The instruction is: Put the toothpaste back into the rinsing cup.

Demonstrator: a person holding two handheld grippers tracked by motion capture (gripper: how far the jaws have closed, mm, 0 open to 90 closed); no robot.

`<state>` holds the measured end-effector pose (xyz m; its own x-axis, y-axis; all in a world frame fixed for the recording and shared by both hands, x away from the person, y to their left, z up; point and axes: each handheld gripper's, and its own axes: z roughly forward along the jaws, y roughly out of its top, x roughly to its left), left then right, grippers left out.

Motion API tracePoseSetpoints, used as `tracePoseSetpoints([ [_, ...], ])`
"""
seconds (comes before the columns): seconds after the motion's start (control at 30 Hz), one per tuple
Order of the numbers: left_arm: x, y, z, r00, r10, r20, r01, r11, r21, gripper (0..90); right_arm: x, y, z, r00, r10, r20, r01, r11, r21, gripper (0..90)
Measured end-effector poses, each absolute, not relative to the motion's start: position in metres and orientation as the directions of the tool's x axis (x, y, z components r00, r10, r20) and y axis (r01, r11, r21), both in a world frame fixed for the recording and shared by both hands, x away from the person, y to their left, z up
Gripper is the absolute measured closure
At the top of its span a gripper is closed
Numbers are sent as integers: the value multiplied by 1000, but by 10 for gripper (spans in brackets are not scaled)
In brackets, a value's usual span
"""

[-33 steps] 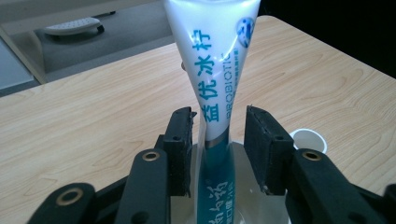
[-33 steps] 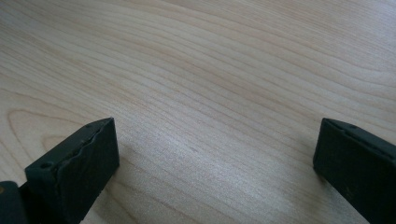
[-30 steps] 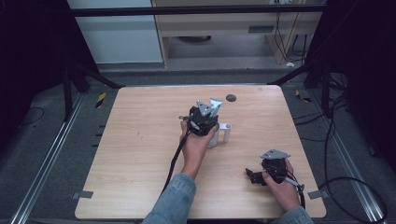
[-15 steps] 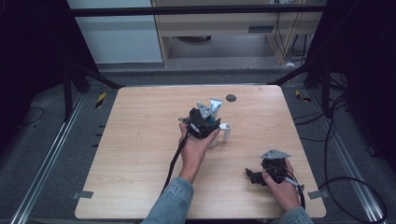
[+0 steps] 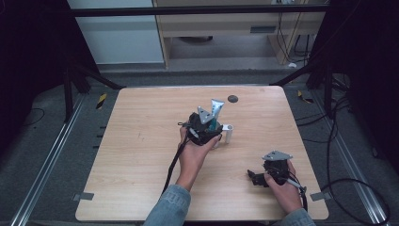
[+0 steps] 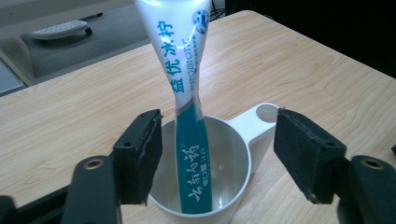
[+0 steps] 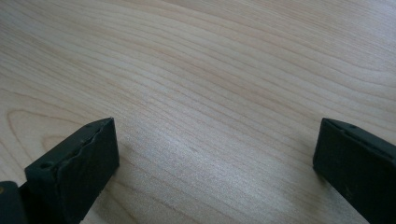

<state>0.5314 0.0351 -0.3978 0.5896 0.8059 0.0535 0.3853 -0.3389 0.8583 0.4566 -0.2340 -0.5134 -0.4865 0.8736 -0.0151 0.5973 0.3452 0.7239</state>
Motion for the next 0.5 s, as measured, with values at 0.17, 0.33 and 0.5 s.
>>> tracePoseSetpoints([
  [0.17,526,33,-395,601,798,45,407,-354,842,227,457,-234,-513,-486,874,-15,598,345,724,4],
  [0.33,519,30,-391,615,788,28,429,-364,827,158,457,-234,-513,-486,874,-15,598,345,724,5],
  [0.5,513,29,-390,618,784,46,441,-394,807,127,457,-234,-513,-486,874,-15,598,345,724,5],
])
